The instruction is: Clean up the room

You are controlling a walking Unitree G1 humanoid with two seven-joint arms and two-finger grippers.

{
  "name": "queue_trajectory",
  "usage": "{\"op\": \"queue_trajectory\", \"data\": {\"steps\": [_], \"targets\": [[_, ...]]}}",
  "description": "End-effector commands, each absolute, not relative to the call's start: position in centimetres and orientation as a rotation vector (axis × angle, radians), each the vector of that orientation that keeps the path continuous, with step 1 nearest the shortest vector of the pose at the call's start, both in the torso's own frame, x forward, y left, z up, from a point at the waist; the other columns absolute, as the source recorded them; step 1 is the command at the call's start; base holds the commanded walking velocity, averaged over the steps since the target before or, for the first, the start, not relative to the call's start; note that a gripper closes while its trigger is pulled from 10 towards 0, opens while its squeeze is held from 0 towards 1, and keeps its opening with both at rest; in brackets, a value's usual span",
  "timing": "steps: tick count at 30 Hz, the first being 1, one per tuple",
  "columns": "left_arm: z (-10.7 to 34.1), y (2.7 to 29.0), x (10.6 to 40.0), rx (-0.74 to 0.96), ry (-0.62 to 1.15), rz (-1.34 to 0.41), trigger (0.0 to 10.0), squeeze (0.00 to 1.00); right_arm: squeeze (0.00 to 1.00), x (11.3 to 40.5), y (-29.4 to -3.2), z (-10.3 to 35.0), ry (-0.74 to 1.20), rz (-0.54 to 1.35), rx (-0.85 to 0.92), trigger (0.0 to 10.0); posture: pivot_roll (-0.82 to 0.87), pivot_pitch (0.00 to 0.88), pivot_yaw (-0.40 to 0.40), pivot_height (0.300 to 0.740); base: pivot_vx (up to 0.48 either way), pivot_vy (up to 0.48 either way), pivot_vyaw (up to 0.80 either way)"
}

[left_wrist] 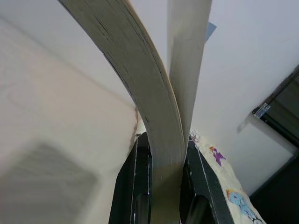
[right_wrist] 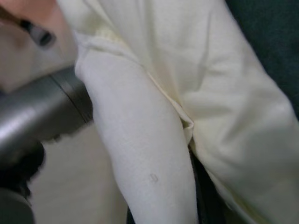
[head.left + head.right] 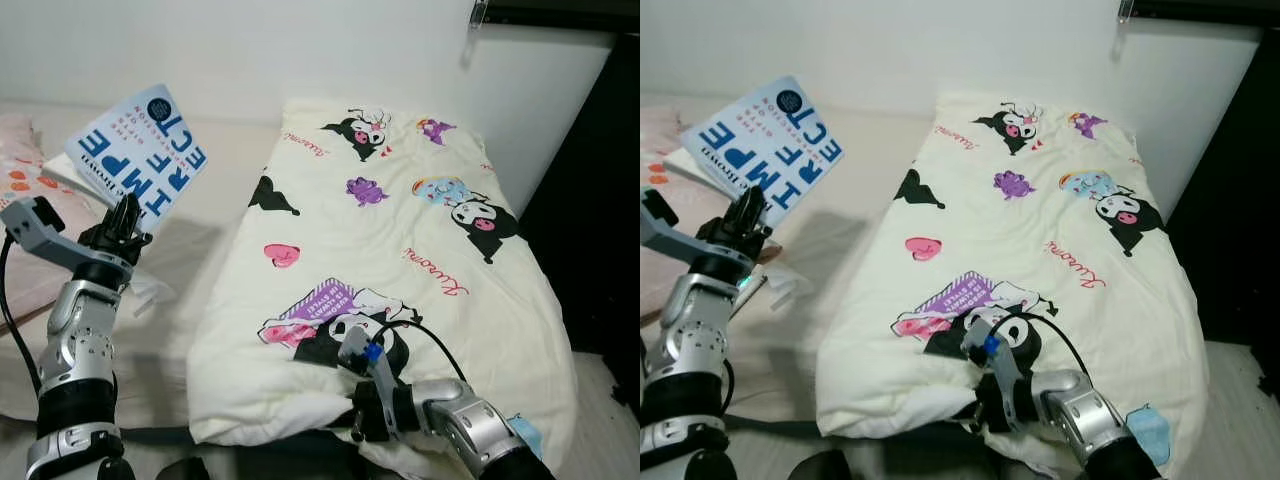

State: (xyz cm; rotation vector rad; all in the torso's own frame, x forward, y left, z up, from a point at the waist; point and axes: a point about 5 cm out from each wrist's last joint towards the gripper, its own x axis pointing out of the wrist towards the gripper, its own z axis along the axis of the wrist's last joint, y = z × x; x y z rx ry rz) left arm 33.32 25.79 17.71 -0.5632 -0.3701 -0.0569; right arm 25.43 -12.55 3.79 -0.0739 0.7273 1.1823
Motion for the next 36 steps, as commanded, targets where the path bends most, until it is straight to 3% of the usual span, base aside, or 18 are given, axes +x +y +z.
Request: {"op": "queue_trajectory", "data": {"steps": [1,7,8,11,15,25,30,31,32,33,34,35,36], "targets": [[17.8,25.4,33.2,-0.532,-0.386,-0.067,10.0,0.00,0.00,24.9,-13.7,3.0,0.774,1.148,-0.137,10.0,-0.01,0.026,-0.061,0.465,0.000,0.000,0.00],[17.2,24.5,33.4,-0.520,-0.356,-0.088,10.0,0.00,0.03,25.0,-14.4,2.7,0.775,1.077,-0.123,10.0,-0.02,0.027,-0.058,0.465,0.000,0.000,0.00],[17.1,24.2,33.4,-0.518,-0.351,-0.093,10.0,0.00,1.00,24.5,-14.0,3.1,0.766,1.136,-0.088,10.0,-0.02,0.027,-0.057,0.465,0.000,0.000,0.00],[17.1,23.7,33.5,-0.505,-0.343,-0.107,10.0,0.00,1.00,23.2,-12.6,4.8,0.707,1.294,0.042,10.0,-0.02,0.026,-0.059,0.465,0.000,0.000,0.00],[17.1,23.7,33.5,-0.495,-0.344,-0.104,10.0,0.00,1.00,21.8,-12.5,5.8,0.721,1.405,0.068,10.0,-0.02,0.022,-0.061,0.465,0.000,0.000,0.00],[17.2,24.2,33.6,-0.455,-0.346,-0.091,10.0,0.00,1.00,20.4,-12.6,9.8,0.626,1.533,0.118,10.0,-0.03,0.013,-0.062,0.465,0.000,0.000,0.00],[17.4,24.1,33.7,-0.439,-0.347,-0.123,10.0,0.00,1.00,21.5,-12.7,12.6,0.461,1.487,0.252,10.0,-0.04,0.012,-0.067,0.465,0.000,0.000,0.00],[17.5,24.0,33.7,-0.453,-0.343,-0.164,10.0,0.00,1.00,23.6,-13.2,13.7,0.347,1.357,0.297,10.0,-0.04,0.011,-0.066,0.465,0.000,0.000,0.00],[17.5,24.0,33.7,-0.453,-0.343,-0.164,10.0,0.00,1.00,23.6,-13.2,13.7,0.347,1.357,0.297,10.0,-0.04,0.011,-0.066,0.465,0.000,0.000,0.00],[17.7,23.5,33.4,-0.481,-0.335,-0.281,10.0,0.00,1.00,25.9,-14.3,14.7,0.236,1.196,0.317,10.0,-0.04,0.011,-0.065,0.465,0.000,0.000,0.00],[17.7,23.5,33.4,-0.481,-0.335,-0.281,10.0,0.00,1.00,25.9,-14.3,14.7,0.236,1.196,0.317,10.0,-0.04,0.011,-0.065,0.465,0.000,0.000,0.00],[18.0,22.8,32.8,-0.486,-0.329,-0.420,10.0,0.00,0.87,27.5,-15.4,15.4,0.170,1.066,0.357,10.0,-0.04,0.011,-0.066,0.465,0.000,0.000,0.00],[18.4,22.3,31.8,-0.450,-0.331,-0.578,10.0,0.00,0.00,28.7,-16.4,16.0,0.125,0.971,0.377,10.0,-0.04,0.010,-0.068,0.465,0.000,0.000,0.00]]}}
